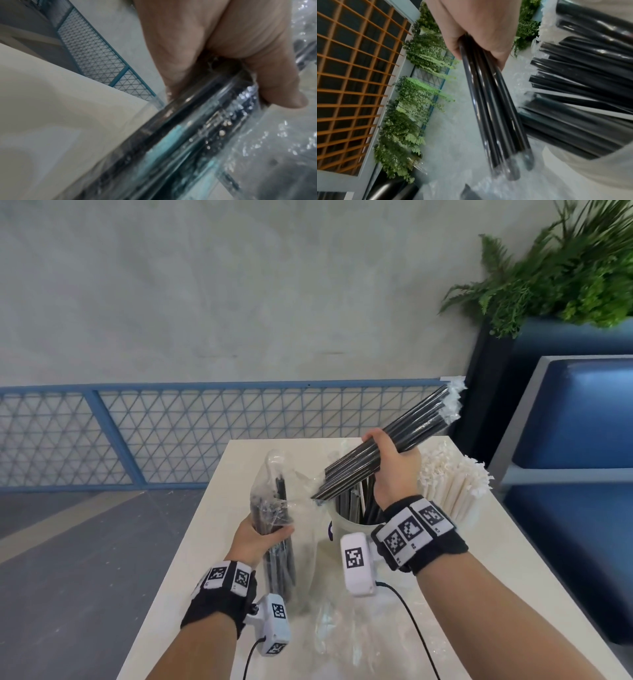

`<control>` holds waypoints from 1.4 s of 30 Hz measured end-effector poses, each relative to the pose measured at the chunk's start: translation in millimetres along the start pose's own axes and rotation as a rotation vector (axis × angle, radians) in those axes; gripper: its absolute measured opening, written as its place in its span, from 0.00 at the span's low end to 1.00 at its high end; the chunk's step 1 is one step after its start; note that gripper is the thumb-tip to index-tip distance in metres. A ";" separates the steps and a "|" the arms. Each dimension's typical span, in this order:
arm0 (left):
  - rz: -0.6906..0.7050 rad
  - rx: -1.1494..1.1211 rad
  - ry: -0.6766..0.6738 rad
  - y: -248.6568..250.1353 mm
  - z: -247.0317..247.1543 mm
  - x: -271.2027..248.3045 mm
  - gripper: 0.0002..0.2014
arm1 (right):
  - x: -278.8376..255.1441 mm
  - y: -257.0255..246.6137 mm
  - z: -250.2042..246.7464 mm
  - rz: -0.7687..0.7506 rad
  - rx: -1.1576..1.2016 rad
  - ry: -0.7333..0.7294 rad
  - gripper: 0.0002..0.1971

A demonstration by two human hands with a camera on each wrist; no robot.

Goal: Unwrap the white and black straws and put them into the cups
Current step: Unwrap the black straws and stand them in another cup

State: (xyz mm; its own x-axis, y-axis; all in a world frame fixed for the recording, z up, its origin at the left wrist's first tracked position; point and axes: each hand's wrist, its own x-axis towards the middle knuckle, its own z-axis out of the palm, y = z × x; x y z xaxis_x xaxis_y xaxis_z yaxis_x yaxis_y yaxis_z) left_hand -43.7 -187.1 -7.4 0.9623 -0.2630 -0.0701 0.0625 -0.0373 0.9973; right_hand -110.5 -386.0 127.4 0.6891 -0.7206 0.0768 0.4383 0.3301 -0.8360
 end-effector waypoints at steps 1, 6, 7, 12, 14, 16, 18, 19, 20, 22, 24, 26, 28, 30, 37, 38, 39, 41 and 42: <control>0.001 -0.002 0.017 -0.1 -0.3 1.0 0.14 | 0.9 -3.1 -0.1 -0.026 0.000 0.009 0.05; 0.010 -0.045 0.142 -2.7 -2.3 6.1 0.14 | 5.5 -12.0 -2.2 -0.322 -0.316 0.114 0.10; 0.013 -0.080 0.167 -2.1 -2.1 6.1 0.15 | 4.0 -10.6 -3.2 -0.367 -0.428 0.073 0.11; 0.020 -0.213 0.100 10.8 11.2 1.3 0.16 | 0.4 25.8 -19.5 -0.226 -0.721 -0.084 0.11; 0.027 -0.228 0.058 16.3 16.2 -0.3 0.13 | 3.1 41.3 -29.4 -0.106 -0.781 -0.082 0.16; 0.038 -0.251 0.040 20.1 17.9 -0.6 0.12 | 8.5 44.4 -33.9 -0.025 -0.829 -0.116 0.18; 0.049 -0.271 0.034 22.6 18.4 -0.1 0.12 | 12.5 37.2 -31.6 -0.016 -0.803 -0.145 0.21; 0.058 -0.274 0.029 23.7 18.8 0.1 0.12 | 13.7 30.9 -28.4 -0.051 -0.761 -0.124 0.23; 0.066 -0.275 0.022 24.5 19.8 0.0 0.12 | 13.9 24.0 -24.9 -0.115 -0.717 -0.087 0.24; 0.075 -0.278 0.004 26.3 22.6 -0.6 0.12 | 11.8 12.4 -17.5 -0.290 -0.663 -0.065 0.24; 0.075 -0.269 -0.010 26.1 24.5 -0.8 0.12 | 8.5 8.2 -11.2 -0.435 -0.715 -0.166 0.20; 0.070 -0.265 -0.018 25.5 25.7 -1.7 0.12 | 9.4 12.9 -9.3 -0.432 -0.878 -0.309 0.11; 0.062 -0.268 -0.017 25.3 25.4 -2.7 0.12 | 12.9 25.3 -16.1 -0.278 -1.110 -0.463 0.07; 0.053 -0.272 -0.023 23.7 23.3 -3.1 0.12 | 13.1 40.2 -27.5 -0.126 -1.279 -0.567 0.09; 0.079 -0.234 -0.103 27.2 16.0 -6.8 0.14 | -25.4 25.5 -2.3 -0.782 -0.938 -0.441 0.05; 0.085 -0.213 -0.107 27.2 16.6 -7.9 0.15 | -30.0 21.5 4.5 -0.708 -0.975 -0.526 0.05; 0.089 -0.189 -0.113 28.5 17.6 -8.4 0.15 | -31.2 21.2 8.8 -0.583 -1.048 -0.620 0.07; 0.106 -0.124 -0.137 31.6 15.6 -9.6 0.17 | -28.5 24.2 10.7 -0.337 -1.206 -0.770 0.13; 0.131 -0.097 -0.174 31.5 14.6 -11.4 0.20 | -26.3 27.0 9.6 -0.272 -1.265 -0.833 0.14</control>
State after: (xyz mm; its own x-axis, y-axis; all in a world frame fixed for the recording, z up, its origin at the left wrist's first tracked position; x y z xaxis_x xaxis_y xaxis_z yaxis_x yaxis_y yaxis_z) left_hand -56.6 -199.3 24.5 0.9041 -0.4222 0.0665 -0.0269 0.0990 0.9947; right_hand -111.2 -352.2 108.1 0.9776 0.0052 0.2103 0.1361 -0.7781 -0.6132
